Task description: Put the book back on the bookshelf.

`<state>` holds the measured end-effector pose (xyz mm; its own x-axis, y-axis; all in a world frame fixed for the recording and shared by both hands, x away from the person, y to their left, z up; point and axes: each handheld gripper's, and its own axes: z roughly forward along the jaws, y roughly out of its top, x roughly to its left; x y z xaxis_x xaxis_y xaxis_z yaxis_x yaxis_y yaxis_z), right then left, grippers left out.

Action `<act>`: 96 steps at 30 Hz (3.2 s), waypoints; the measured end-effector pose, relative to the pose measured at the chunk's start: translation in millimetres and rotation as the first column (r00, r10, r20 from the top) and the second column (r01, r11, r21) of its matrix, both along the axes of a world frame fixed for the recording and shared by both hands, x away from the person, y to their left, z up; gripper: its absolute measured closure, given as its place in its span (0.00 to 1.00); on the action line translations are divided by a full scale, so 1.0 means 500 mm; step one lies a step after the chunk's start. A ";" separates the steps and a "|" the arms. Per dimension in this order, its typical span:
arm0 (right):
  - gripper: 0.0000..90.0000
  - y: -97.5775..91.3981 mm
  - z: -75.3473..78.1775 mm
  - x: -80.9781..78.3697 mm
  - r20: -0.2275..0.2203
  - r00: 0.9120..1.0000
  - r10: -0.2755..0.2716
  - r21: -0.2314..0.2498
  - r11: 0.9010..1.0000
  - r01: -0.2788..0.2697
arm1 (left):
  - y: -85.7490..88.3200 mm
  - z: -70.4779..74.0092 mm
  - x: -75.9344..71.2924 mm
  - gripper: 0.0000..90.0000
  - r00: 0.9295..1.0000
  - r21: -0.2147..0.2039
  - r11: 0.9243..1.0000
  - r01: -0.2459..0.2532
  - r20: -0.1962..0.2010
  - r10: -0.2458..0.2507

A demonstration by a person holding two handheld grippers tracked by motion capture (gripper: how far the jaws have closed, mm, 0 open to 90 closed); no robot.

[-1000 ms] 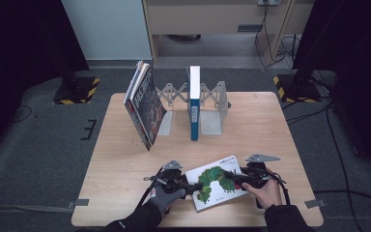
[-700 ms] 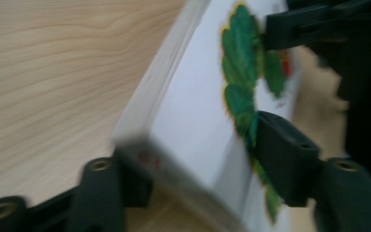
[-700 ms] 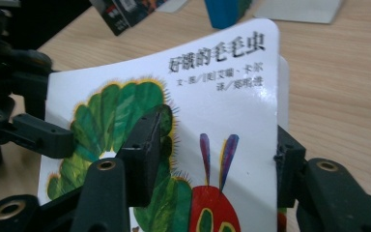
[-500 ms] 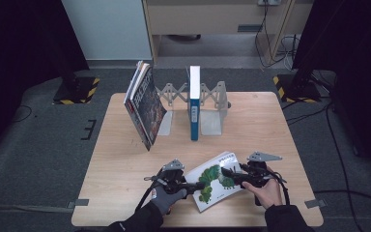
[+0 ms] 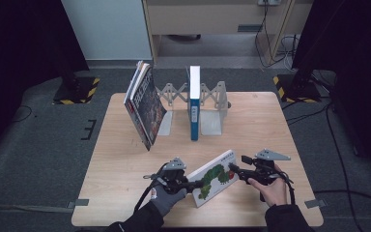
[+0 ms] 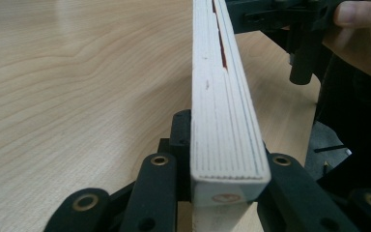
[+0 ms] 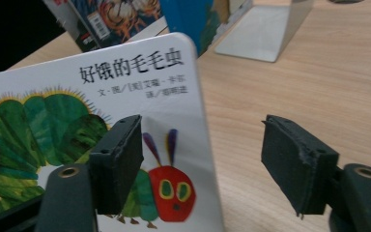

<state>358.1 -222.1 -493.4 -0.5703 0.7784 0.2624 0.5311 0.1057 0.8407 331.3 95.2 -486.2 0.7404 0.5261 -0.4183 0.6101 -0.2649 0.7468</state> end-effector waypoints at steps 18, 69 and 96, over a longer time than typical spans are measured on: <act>0.21 -0.064 -0.048 0.024 -0.074 0.989 -0.125 -0.310 0.946 0.096 | 0.059 0.076 0.028 0.84 0.992 -0.031 0.994 -0.106 0.069 0.108; 0.04 -0.073 -0.091 0.021 -0.067 0.986 -0.150 -0.357 0.927 0.117 | -0.033 0.195 0.207 0.84 0.862 -0.065 0.914 -0.401 0.312 0.400; 0.04 -0.072 -0.091 0.021 -0.070 0.986 -0.151 -0.356 0.927 0.117 | -0.126 0.138 0.274 0.83 0.822 -0.007 0.879 -0.476 0.351 0.448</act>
